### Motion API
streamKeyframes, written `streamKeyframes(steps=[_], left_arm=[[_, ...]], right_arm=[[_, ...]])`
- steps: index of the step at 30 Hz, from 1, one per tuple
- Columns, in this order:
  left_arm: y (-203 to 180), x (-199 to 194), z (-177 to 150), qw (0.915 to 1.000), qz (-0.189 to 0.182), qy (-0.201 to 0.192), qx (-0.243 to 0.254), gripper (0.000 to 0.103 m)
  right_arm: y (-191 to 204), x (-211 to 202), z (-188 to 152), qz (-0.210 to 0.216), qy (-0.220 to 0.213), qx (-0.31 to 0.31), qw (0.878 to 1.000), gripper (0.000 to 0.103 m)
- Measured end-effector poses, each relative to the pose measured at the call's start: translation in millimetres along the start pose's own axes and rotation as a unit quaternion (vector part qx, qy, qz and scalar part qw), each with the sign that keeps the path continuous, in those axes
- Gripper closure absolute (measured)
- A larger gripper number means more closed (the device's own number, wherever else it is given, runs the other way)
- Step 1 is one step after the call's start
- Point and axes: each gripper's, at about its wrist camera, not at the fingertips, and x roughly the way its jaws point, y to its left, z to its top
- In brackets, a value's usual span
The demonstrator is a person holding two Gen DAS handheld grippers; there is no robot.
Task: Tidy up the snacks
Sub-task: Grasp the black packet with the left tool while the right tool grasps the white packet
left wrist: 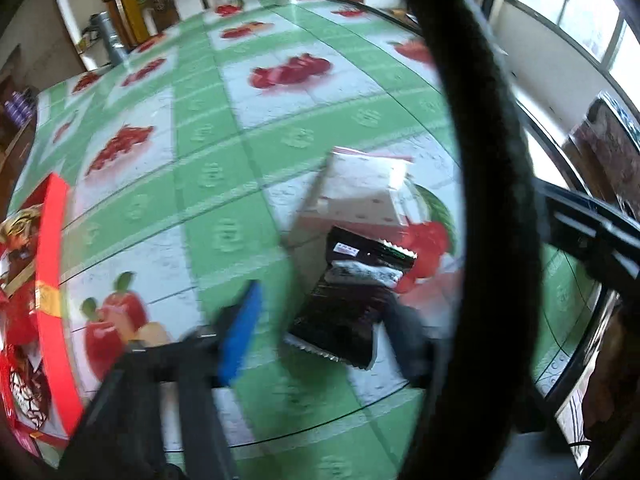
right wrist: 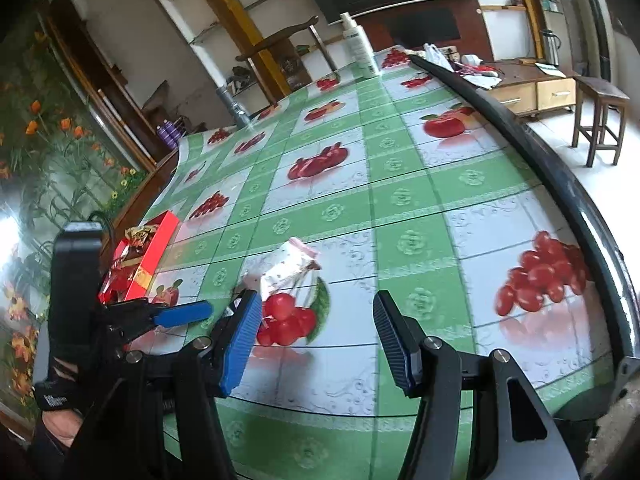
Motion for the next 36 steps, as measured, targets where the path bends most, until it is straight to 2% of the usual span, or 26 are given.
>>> streamKeyframes(steps=[1,5,11,17,20,23,26,28,29,30,36], left_arm=[[6,-1,-1,1.0,0.001,0.0,-0.008,0.068],[38,-7,-10,0.9987,0.01,0.0,-0.051,0.069],[73,-21,-24,0.9947,0.004,-0.007,-0.102,0.074],[90,-24,-32,0.9916,-0.003,-0.006,-0.129,0.074],[95,-25,-35,0.9907,-0.016,-0.006,-0.135,0.074],[96,-22,-35,0.9911,-0.015,-0.004,-0.132,0.068],[96,-19,-34,0.9913,-0.02,-0.001,-0.13,0.057],[95,-18,-33,0.9913,-0.026,0.001,-0.129,0.038],[96,-17,-33,0.9911,-0.025,0.003,-0.131,0.032],[97,-16,-32,0.991,-0.023,0.004,-0.132,0.028],[91,-13,-30,0.993,-0.007,0.009,-0.117,0.025]], right_arm=[[6,4,1,0.002,0.004,-0.006,1.0,0.045],[28,21,3,0.02,0.017,-0.025,0.999,0.045],[55,58,13,0.001,0.053,-0.044,0.998,0.045],[69,88,17,-0.053,0.074,-0.069,0.993,0.045],[70,94,20,-0.078,0.072,-0.075,0.992,0.045],[70,100,26,-0.091,0.075,-0.077,0.99,0.044],[73,106,31,-0.11,0.076,-0.094,0.987,0.043],[77,110,30,-0.126,0.074,-0.12,0.982,0.045],[80,112,29,-0.135,0.073,-0.14,0.978,0.054],[82,113,27,-0.146,0.071,-0.159,0.974,0.057],[70,102,27,-0.125,0.061,-0.161,0.977,0.058]])
